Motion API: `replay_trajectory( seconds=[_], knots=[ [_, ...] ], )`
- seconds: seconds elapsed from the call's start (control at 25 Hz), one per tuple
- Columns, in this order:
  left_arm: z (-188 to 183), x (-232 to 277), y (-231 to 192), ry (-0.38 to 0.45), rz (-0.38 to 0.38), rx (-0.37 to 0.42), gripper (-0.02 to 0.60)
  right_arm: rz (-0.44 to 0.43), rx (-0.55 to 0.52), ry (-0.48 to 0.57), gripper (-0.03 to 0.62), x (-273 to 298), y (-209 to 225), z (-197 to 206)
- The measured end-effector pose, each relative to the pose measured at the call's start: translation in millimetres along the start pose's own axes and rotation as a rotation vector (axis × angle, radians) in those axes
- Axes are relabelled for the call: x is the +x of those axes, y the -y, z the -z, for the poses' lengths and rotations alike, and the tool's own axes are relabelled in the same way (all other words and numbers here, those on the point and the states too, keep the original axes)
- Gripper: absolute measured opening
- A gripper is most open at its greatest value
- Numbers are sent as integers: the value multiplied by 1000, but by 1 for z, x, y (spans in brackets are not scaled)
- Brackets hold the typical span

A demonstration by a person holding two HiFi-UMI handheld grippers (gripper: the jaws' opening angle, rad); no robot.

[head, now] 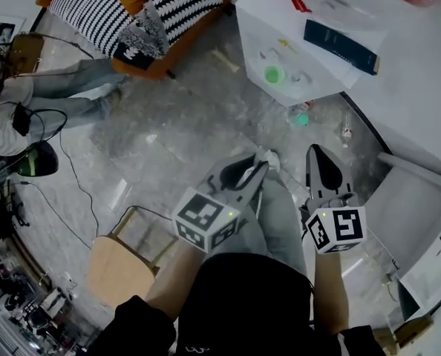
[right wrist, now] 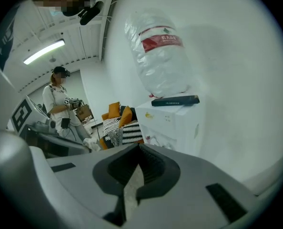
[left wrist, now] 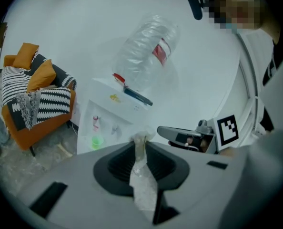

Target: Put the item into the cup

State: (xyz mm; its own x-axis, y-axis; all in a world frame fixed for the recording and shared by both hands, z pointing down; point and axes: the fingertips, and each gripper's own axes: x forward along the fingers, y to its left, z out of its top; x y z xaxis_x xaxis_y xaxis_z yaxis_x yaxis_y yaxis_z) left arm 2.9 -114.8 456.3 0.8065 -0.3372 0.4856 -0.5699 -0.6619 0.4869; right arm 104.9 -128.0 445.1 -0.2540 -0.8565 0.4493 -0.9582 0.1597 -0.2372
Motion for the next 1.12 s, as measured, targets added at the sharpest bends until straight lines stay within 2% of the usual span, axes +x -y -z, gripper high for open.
replay_trajectory(
  seconds=[0.32,0.52,0.8,1.12],
  knots=[
    [22,59,-36,-2,-5,-14,69,-4,54,-62,9,45,21,66],
    [38,86,-56,17,-20,-15,69,28,119,-57,9,70,35,87],
    [66,120,-80,46,-26,-60,69,-26,122,-93,8,99,42,139],
    [84,133,-115,41,-94,-58,69,-31,118,-100,9,125,59,156]
  ],
)
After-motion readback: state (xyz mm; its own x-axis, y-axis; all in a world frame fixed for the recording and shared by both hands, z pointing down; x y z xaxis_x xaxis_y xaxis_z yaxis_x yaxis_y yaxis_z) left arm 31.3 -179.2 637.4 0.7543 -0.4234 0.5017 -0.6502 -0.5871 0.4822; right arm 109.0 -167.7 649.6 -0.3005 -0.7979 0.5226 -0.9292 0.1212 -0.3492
